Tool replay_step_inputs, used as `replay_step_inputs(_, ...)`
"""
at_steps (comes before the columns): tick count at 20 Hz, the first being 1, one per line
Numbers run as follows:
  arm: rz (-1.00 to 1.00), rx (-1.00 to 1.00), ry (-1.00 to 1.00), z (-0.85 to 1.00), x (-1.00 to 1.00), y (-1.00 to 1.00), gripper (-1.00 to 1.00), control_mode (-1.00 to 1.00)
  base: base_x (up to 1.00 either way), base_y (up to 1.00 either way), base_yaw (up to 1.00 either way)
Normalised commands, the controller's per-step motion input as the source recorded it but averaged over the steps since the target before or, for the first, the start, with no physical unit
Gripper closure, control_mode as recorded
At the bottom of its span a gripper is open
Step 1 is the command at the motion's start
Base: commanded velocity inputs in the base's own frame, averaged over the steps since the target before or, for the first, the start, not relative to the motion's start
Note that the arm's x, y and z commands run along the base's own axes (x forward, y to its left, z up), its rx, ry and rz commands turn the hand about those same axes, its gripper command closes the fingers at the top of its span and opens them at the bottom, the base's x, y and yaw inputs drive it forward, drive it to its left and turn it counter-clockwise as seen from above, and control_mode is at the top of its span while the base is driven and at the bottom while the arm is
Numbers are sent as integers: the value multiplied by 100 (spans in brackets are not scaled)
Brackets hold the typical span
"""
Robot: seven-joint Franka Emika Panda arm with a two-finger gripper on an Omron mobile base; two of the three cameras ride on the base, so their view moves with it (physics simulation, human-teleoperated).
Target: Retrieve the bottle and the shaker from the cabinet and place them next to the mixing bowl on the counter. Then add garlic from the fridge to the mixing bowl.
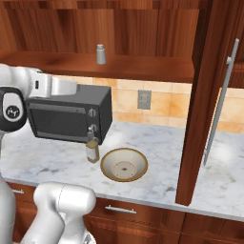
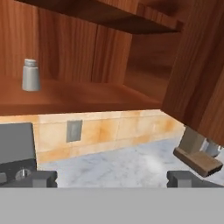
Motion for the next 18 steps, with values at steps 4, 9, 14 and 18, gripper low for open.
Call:
replay_step_inputs(4,13,0,0,1,20,0,-100,-100,0,0,0)
replay_step_inputs(9,13,3,0,4,40,1,-100,-100,0,0,0)
replay_step_inputs(14,17,8,-12,18,46,5,-100,-100,0,0,0)
replay_step_inputs(18,19,7,0,24,43,13,-100,-100,0,0,0)
